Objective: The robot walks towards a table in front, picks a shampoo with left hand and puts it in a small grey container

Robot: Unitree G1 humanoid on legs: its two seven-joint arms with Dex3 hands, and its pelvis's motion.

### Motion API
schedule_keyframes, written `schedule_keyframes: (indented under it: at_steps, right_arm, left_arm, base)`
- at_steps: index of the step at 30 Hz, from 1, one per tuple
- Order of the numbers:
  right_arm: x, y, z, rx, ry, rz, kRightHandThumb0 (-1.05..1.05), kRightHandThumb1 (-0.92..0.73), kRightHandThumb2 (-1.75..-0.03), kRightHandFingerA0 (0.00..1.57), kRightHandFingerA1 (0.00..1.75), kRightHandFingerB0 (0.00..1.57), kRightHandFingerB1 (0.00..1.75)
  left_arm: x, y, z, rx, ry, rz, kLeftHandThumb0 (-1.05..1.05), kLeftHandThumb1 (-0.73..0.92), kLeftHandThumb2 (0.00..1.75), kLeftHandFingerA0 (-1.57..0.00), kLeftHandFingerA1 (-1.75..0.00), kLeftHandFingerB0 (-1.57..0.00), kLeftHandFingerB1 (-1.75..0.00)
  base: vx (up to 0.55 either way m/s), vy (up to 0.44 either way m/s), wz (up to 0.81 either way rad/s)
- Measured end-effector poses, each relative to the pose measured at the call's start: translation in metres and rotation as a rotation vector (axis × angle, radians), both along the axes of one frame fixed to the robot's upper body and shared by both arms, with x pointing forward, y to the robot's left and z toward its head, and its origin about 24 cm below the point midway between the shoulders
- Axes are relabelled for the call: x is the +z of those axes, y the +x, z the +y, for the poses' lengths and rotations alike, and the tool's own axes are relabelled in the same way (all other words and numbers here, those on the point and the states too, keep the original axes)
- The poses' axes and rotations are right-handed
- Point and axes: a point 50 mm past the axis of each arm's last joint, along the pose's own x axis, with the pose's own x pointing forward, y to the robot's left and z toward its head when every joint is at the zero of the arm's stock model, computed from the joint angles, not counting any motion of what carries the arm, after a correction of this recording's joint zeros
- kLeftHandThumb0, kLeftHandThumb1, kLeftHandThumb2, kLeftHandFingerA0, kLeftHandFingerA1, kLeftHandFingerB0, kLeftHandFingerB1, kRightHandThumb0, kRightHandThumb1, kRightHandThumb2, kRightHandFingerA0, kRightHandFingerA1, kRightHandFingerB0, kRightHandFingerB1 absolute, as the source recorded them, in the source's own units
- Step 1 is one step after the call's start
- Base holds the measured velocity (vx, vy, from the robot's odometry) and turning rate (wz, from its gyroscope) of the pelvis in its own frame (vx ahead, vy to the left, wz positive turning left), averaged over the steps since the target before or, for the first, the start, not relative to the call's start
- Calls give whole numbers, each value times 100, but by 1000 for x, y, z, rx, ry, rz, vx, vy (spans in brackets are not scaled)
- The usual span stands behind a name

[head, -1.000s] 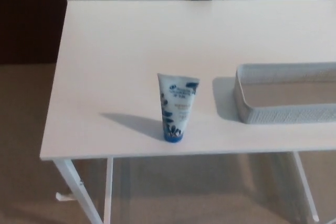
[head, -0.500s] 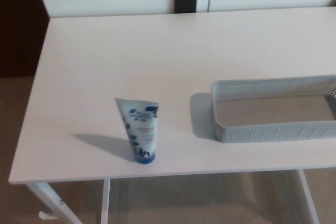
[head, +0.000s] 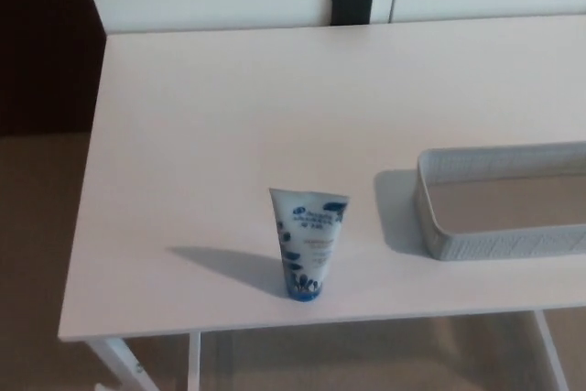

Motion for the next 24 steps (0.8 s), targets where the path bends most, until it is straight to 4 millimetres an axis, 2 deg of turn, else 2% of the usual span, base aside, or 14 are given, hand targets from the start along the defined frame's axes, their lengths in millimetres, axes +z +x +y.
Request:
schedule_keyframes:
  at_steps: [22,23,24]
  right_arm:
    - [-1,1,1,22,-6,15,-26,-65,-58,77,52,56,43]
    - [-1,1,1,24,-7,16,-26,-65,-59,77,53,55,44]
    - [-1,1,2,26,-8,18,-26,-65,-59,77,53,55,44]
  left_arm:
    - [0,-3,0,-2,-7,6,-36,47,67,-57,-50,-42,-44]
    - [0,-3,0,-2,-7,6,-39,46,68,-51,-49,-31,-41]
    - [0,-3,0,-1,-7,6,-39,46,68,-51,-49,-31,-41]
  base:
    - [-10,-97,2]
    - [-25,-96,2]
    - [-25,-97,1]
